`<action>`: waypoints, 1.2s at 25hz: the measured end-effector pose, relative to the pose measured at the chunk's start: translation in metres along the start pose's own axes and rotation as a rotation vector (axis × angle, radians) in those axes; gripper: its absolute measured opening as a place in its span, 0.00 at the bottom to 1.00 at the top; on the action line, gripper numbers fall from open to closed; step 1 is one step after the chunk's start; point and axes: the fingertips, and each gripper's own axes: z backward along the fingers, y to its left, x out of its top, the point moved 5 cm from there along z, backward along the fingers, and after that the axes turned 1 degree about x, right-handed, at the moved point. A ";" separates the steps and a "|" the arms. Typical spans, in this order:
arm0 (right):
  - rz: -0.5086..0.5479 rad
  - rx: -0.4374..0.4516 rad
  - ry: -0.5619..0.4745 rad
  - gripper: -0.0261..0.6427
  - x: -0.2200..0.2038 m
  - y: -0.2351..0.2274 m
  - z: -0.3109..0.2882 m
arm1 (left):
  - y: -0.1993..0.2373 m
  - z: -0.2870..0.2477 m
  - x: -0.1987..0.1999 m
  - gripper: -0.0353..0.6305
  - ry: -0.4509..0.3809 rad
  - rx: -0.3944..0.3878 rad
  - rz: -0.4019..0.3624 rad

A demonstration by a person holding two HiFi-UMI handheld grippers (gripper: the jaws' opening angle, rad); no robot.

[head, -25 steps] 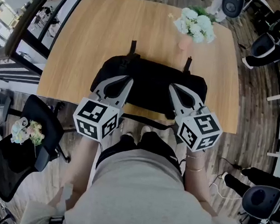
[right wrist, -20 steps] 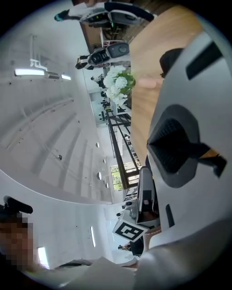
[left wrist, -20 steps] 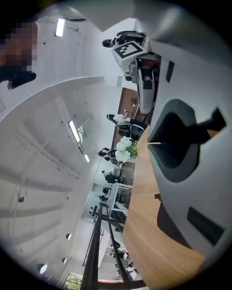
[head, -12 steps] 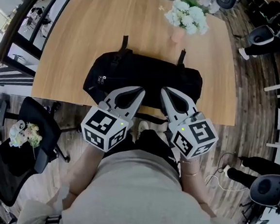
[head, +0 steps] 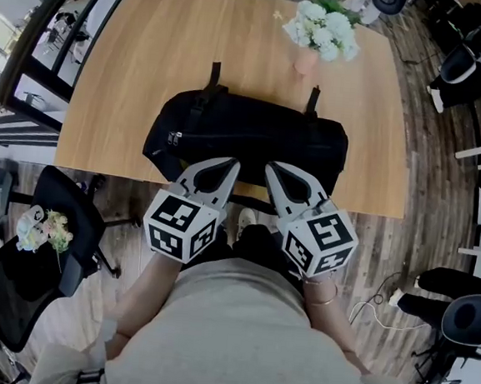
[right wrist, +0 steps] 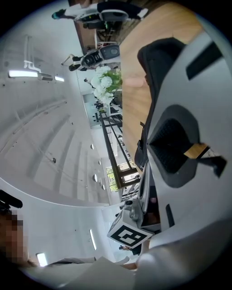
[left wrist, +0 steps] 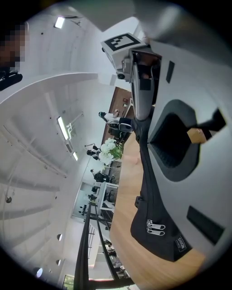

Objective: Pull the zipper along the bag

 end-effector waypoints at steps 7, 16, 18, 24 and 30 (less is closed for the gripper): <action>0.003 -0.009 0.017 0.05 -0.003 0.000 -0.002 | -0.001 -0.004 -0.005 0.08 0.060 -0.010 -0.020; -0.005 -0.021 0.027 0.05 -0.007 -0.001 -0.004 | -0.004 -0.005 -0.010 0.08 0.075 -0.010 -0.014; -0.004 -0.021 0.029 0.05 -0.008 -0.001 -0.004 | -0.004 -0.005 -0.010 0.08 0.078 -0.008 -0.016; -0.005 -0.022 0.034 0.05 -0.010 -0.003 -0.007 | -0.002 -0.005 -0.011 0.08 0.092 0.001 -0.024; 0.004 -0.027 0.054 0.05 -0.017 -0.005 -0.009 | -0.003 -0.006 -0.015 0.08 0.104 -0.005 -0.026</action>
